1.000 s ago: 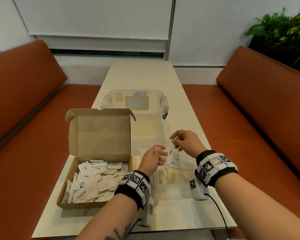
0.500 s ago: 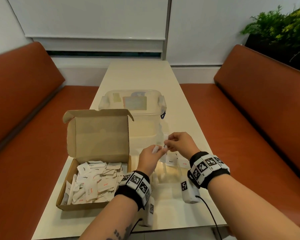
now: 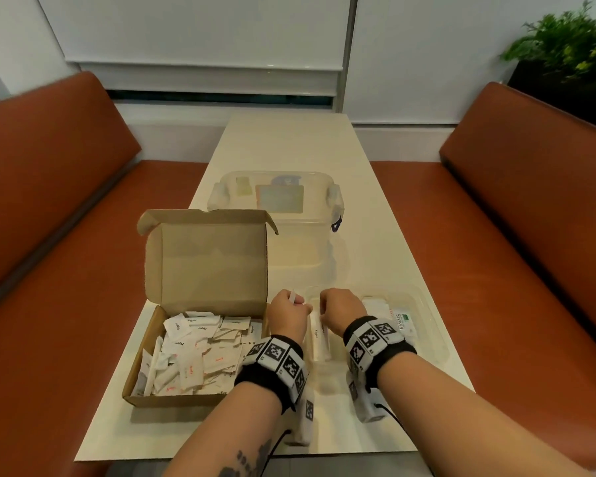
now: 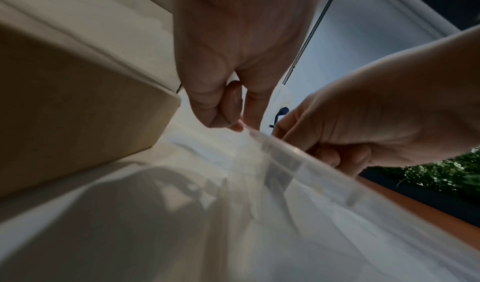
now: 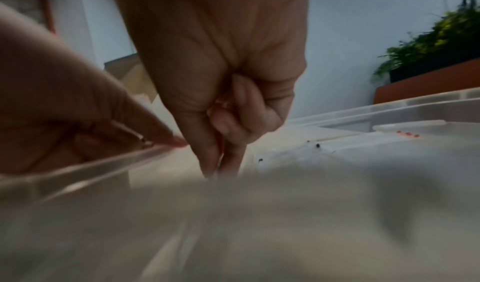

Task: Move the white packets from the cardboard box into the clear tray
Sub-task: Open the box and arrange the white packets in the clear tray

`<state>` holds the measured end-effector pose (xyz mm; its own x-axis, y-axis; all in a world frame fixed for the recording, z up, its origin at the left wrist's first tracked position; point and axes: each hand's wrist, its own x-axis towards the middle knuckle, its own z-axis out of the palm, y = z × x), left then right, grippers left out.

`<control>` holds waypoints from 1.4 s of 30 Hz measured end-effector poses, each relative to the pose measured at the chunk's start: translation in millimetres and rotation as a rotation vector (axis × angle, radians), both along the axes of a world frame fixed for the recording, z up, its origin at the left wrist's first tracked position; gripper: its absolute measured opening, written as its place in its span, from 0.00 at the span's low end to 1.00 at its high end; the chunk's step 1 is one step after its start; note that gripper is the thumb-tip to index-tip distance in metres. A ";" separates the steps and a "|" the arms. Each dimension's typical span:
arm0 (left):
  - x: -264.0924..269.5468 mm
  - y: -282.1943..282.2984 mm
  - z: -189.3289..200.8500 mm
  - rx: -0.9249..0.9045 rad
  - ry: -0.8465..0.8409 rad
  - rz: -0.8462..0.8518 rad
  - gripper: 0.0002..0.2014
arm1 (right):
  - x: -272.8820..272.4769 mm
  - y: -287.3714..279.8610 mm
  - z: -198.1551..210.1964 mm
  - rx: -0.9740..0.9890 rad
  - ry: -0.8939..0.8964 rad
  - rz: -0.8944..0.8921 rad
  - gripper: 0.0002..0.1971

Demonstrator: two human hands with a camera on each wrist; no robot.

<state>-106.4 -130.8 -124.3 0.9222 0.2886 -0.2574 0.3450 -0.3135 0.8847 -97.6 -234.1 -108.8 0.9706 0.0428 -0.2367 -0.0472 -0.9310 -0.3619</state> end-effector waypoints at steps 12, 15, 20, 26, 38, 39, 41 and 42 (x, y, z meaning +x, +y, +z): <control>1.7 3.9 -2.3 0.042 -0.007 -0.039 0.07 | -0.6 -1.7 -5.3 -0.268 0.004 0.202 0.12; 1.9 4.1 -2.4 0.048 -0.011 -0.041 0.08 | -3.4 -2.6 -6.1 -0.290 0.011 0.247 0.10; 3.5 4.7 -3.2 0.071 -0.030 -0.045 0.09 | -5.8 -3.6 -6.0 -0.244 0.007 0.264 0.07; 3.8 4.9 -5.0 0.077 -0.064 -0.070 0.10 | -5.0 -16.2 2.2 0.029 -0.098 0.071 0.05; 2.1 -13.4 31.1 -0.363 -0.262 -0.240 0.25 | -6.8 -24.3 33.3 0.813 -0.075 -0.172 0.11; 1.1 -15.4 32.5 -0.435 -0.252 -0.254 0.25 | -7.1 -25.2 35.5 0.886 -0.069 -0.194 0.11; -0.8 -18.5 33.3 -0.474 -0.240 -0.291 0.25 | -6.7 -28.3 38.5 0.947 -0.079 -0.201 0.09; -1.9 -19.3 32.5 -0.479 -0.233 -0.312 0.25 | -6.5 -30.0 39.1 0.940 -0.090 -0.188 0.06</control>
<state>-108.2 -150.2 -91.8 0.9921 -0.1019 -0.0734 0.0819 0.0823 0.9932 -104.0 -264.2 -69.8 0.9938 0.0191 -0.1094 -0.1018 -0.2383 -0.9659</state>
